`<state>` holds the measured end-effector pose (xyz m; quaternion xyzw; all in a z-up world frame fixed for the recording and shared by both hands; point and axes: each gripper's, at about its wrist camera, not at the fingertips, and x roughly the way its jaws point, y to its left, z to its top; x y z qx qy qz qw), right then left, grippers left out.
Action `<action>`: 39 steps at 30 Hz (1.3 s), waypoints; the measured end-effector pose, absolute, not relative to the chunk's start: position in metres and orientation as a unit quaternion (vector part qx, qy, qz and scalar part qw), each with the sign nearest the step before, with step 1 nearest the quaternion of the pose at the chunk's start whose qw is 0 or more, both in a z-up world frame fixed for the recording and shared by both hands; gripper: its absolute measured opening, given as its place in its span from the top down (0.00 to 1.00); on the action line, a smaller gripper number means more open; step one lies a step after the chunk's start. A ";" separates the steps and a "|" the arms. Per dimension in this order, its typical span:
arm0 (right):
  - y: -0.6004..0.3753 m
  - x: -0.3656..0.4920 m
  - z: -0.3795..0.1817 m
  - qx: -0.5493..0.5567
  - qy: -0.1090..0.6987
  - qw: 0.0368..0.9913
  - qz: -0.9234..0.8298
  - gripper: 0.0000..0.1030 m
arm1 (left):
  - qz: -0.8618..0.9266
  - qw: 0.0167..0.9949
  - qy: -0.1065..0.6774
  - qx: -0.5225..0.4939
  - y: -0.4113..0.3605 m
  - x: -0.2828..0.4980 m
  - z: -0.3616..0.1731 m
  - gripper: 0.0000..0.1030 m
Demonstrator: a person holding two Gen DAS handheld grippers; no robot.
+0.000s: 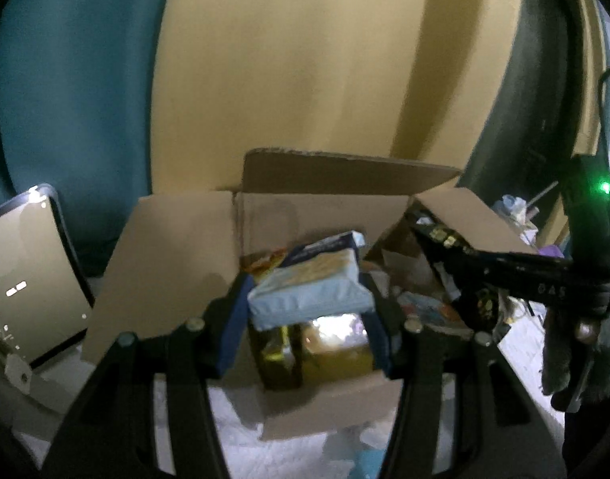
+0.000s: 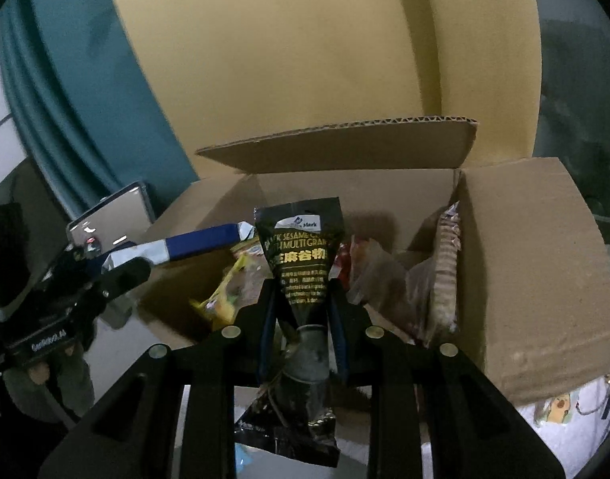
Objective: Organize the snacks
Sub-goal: 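Carry the cereal bag and cracker box into the box and open both grippers, then withdraw both grippers from the box toward the blue-and-white pack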
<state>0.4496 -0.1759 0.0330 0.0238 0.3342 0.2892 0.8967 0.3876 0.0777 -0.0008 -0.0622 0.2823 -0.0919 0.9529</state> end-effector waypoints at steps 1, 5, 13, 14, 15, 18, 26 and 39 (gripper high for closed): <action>-0.175 0.455 0.032 0.025 0.337 0.897 0.286 0.74 | -0.091 0.952 0.285 -0.064 0.079 0.393 -0.002 0.48; -0.168 0.479 0.028 0.035 0.353 0.894 0.274 0.74 | -0.091 0.951 0.289 -0.064 0.079 0.410 -0.005 0.48; -0.146 0.509 0.035 0.020 0.360 0.895 0.262 0.72 | -0.098 0.942 0.313 -0.071 0.074 0.440 -0.005 0.45; -0.143 0.513 0.037 0.018 0.362 0.895 0.262 0.69 | -0.101 0.940 0.316 -0.075 0.074 0.442 -0.005 0.39; -0.142 0.515 0.041 0.020 0.358 0.896 0.264 0.58 | -0.098 0.941 0.315 -0.078 0.073 0.442 -0.004 0.33; -0.142 0.515 0.051 0.023 0.340 0.902 0.263 0.33 | -0.099 0.943 0.308 -0.081 0.074 0.439 -0.002 0.16; -0.148 0.502 0.052 0.016 0.337 0.904 0.263 0.33 | -0.102 0.946 0.297 -0.082 0.075 0.421 0.006 0.16; -0.159 0.453 0.048 0.005 0.340 0.905 0.254 0.33 | -0.105 0.948 0.288 -0.082 0.069 0.366 0.012 0.16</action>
